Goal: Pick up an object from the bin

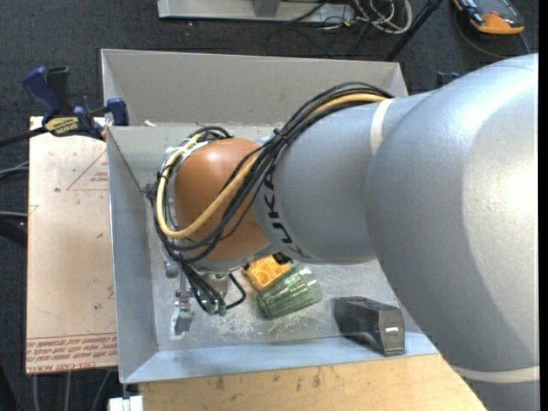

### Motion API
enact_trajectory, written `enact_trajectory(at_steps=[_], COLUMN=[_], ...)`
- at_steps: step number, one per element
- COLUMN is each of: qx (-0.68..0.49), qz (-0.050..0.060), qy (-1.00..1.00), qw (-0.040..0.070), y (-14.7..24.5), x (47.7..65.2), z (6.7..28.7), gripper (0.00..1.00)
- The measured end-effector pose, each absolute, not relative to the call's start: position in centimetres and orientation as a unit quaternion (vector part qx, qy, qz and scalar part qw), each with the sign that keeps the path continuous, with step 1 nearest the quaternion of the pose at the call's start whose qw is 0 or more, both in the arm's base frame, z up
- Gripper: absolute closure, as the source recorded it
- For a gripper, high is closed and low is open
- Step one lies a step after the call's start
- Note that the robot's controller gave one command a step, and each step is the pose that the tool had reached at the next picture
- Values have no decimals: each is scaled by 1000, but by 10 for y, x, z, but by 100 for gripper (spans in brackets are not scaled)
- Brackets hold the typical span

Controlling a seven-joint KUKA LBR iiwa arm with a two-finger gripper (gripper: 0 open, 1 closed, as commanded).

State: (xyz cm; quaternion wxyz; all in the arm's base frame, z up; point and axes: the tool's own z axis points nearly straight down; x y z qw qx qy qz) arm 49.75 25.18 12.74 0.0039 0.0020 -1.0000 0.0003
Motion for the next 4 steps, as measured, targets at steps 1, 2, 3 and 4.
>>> enact_trajectory(at_steps=[1,2,3,4], qx=[0,2,101,129], qz=[-1,-1,1,-1], qy=[-1000,-1000,-995,-992], qw=[1,1,1,-2], y=[251,250,227,200], x=[500,501,526,521], z=[131,131,165,172], gripper=[0,0,0,0])
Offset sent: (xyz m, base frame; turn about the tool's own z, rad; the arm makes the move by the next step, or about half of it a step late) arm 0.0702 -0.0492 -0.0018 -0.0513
